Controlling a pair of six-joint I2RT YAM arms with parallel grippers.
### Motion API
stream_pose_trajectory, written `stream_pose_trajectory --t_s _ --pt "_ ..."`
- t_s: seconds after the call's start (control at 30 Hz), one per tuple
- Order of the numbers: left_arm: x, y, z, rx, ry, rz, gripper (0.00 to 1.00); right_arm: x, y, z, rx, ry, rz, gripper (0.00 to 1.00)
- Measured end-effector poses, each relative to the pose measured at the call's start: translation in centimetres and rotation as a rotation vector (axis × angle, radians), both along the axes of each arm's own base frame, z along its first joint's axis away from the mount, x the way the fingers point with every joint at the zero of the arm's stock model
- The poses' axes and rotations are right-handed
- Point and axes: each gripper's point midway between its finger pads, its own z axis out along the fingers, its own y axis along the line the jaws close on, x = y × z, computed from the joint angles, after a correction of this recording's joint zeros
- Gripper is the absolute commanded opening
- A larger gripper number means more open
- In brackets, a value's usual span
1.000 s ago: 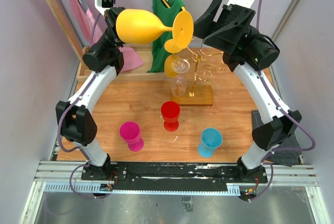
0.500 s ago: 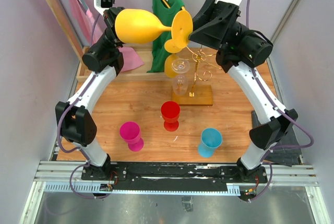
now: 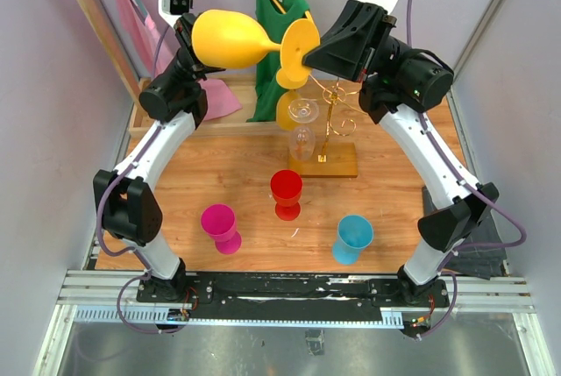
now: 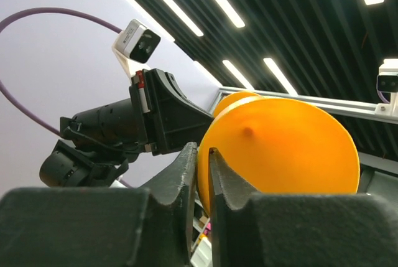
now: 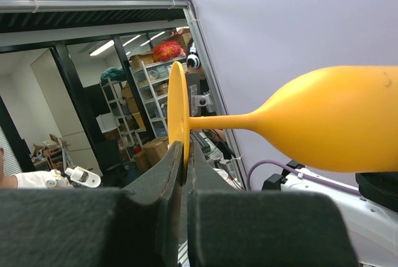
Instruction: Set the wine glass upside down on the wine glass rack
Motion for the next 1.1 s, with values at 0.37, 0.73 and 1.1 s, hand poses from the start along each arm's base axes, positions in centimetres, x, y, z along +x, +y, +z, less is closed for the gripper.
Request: stream_pose_trajectory --t_s 0.37,0.73,1.1 --pt "0.2 0.2 -0.3 0.002 0.012 0.009 0.56 -0.2 -0.1 0.0 -0.001 -0.016 -0.008 0.01" --pt "1.5 1.8 -3.1 0.052 0.094 0.075 0.55 0.0 -3.0 1.0 0.016 -0.082 -0.160 0.01" --pt "0.6 1.8 -4.4 0.098 0.110 0.072 0.53 4.5 -8.0 0.7 -0.082 -0.126 -0.640 0.01"
